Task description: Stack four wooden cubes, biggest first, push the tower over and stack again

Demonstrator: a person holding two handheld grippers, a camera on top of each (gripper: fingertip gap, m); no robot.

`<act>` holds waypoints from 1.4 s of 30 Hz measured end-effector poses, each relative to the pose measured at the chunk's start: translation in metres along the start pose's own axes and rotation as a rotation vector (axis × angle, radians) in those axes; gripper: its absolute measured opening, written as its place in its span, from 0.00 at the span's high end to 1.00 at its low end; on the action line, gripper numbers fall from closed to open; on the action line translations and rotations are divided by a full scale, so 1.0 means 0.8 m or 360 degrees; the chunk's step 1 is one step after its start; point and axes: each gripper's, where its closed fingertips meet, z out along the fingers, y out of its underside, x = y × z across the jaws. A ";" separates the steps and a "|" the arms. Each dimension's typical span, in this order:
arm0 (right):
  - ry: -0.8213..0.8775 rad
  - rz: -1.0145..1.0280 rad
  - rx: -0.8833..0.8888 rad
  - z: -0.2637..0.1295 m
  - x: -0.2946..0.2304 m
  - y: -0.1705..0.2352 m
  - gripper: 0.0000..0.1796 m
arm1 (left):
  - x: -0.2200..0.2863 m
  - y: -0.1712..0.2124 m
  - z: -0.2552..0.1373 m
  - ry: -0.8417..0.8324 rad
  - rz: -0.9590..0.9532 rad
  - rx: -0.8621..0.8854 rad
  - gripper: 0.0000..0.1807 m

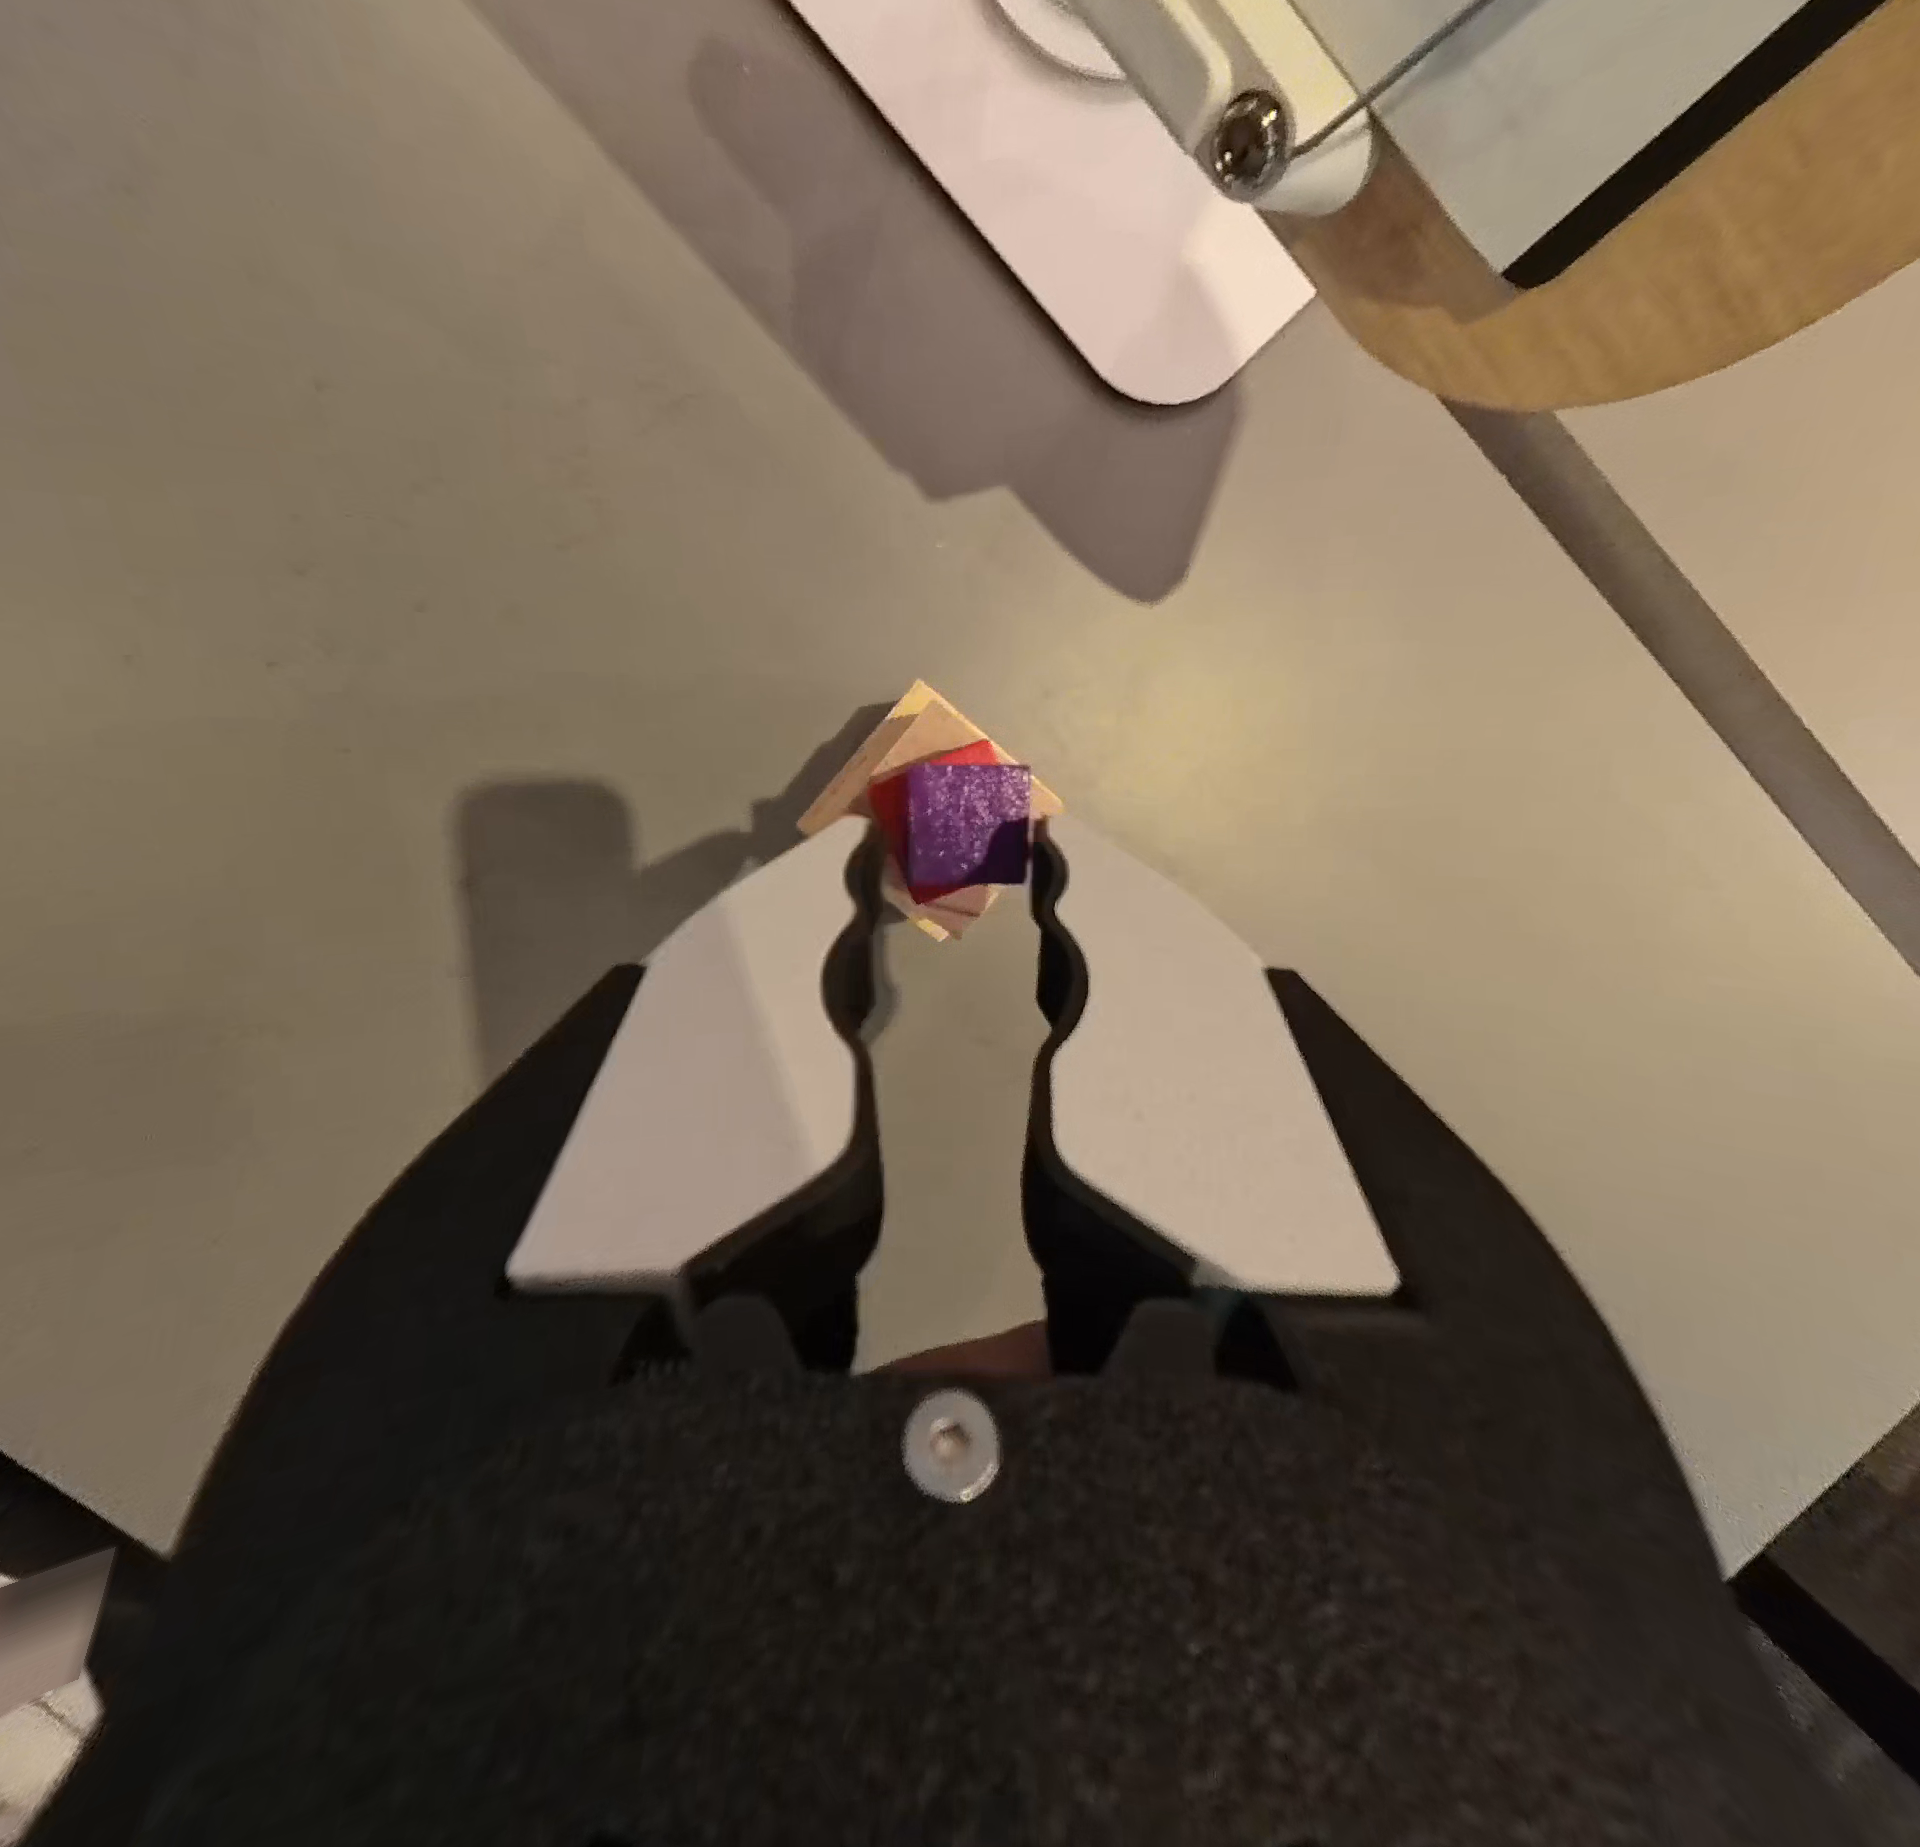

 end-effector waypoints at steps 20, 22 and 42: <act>0.0333 0.0334 0.1092 -0.038 -0.174 0.186 0.80 | -0.008 -0.008 0.002 -0.0071 -0.0069 0.0081 0.75; 0.0267 0.0294 0.1012 -0.024 -0.189 0.194 0.81 | -0.005 -0.009 0.005 -0.0072 -0.0045 0.0079 0.75; 0.0289 0.0156 0.0963 -0.019 -0.205 0.193 1.00 | 0.012 -0.012 0.001 -0.0067 0.0063 0.0093 0.75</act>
